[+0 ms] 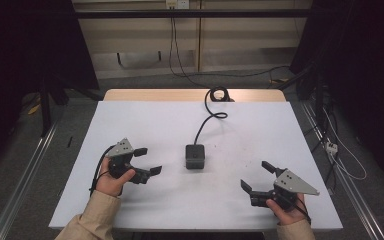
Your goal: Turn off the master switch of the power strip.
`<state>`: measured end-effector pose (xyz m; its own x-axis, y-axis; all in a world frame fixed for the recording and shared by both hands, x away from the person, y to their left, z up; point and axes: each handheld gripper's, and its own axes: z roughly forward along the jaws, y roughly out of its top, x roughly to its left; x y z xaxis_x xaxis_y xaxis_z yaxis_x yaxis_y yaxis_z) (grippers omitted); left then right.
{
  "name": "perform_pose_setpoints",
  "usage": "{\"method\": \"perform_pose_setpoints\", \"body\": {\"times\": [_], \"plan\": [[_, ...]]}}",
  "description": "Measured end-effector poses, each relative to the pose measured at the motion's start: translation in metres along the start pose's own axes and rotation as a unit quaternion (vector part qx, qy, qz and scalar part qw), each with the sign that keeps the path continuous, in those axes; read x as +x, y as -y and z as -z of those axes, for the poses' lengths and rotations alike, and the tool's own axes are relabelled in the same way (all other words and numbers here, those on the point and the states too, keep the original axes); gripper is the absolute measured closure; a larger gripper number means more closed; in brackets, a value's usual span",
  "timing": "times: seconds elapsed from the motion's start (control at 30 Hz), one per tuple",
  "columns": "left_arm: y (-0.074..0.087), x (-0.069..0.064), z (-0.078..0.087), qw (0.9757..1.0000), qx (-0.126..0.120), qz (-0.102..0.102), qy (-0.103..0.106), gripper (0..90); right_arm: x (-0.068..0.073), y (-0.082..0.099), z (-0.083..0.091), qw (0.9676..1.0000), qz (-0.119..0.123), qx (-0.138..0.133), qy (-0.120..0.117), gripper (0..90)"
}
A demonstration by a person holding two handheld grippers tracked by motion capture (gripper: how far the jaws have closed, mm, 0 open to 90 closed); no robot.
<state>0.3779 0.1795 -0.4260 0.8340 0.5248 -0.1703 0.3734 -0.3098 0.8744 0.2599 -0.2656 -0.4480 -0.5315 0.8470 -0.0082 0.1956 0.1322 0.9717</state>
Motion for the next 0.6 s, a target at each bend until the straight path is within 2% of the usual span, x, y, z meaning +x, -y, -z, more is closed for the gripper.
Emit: {"method": "perform_pose_setpoints", "body": {"times": [0.6], "plan": [[0.018,0.01,0.026,0.9997,0.003,0.002,-0.023,7.1,-0.001,0.001,0.001,1.0,0.001,0.0,0.001,5.3]]}}
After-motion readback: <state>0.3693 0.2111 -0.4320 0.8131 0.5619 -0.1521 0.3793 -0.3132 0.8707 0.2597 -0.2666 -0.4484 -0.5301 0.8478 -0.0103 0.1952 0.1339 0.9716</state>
